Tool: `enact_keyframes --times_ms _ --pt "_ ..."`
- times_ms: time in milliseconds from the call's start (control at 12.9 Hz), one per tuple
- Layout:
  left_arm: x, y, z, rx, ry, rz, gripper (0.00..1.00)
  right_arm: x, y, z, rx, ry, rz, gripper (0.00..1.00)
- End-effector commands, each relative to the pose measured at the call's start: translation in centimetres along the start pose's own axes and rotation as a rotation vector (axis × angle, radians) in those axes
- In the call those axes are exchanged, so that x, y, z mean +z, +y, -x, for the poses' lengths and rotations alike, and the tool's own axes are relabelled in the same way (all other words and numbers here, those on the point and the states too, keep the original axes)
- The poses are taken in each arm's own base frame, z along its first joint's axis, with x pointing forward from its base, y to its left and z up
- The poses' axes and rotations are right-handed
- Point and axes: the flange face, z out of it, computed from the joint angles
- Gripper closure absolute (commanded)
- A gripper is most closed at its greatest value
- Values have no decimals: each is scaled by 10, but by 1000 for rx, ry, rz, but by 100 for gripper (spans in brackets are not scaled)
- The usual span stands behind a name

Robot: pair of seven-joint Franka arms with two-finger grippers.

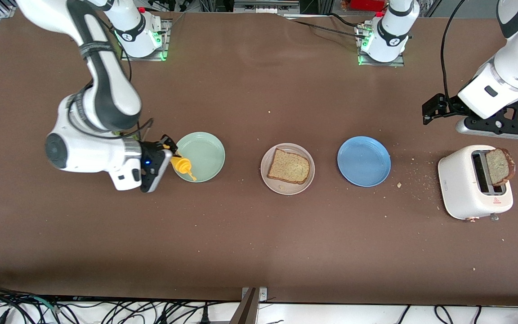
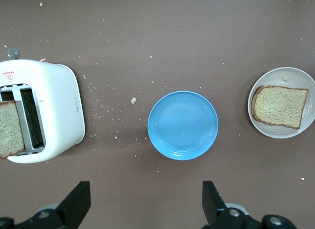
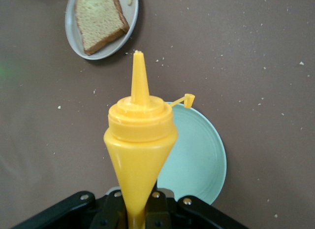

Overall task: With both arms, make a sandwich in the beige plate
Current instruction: 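Lift the mustard bottle with the right gripper toward the beige plate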

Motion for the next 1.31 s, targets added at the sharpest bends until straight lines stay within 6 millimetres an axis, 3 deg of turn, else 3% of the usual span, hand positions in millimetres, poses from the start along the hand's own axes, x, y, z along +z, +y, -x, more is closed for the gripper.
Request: enact_keyframes --times_ms 0,387,541,928,1082,1237 --pt "-6 -3 -1 3 -3 1 0 8 -46 -29 75 -91 132 100" --pt "-6 -3 -1 5 -5 2 0 82 -159 -78 -43 -291 482 100" --pt "-5 -3 -1 3 -8 1 0 118 -194 -89 -102 -339 591 100" --pt "-4 -5 -1 0 -11 1 0 169 -236 -88 -266 -489 818 100" --pt "-4 -4 -1 2 -11 1 0 178 -249 -86 -326 -540 906 100" --pt "-4 -4 -1 2 -11 1 0 205 -279 -83 -417 -605 1003 100"
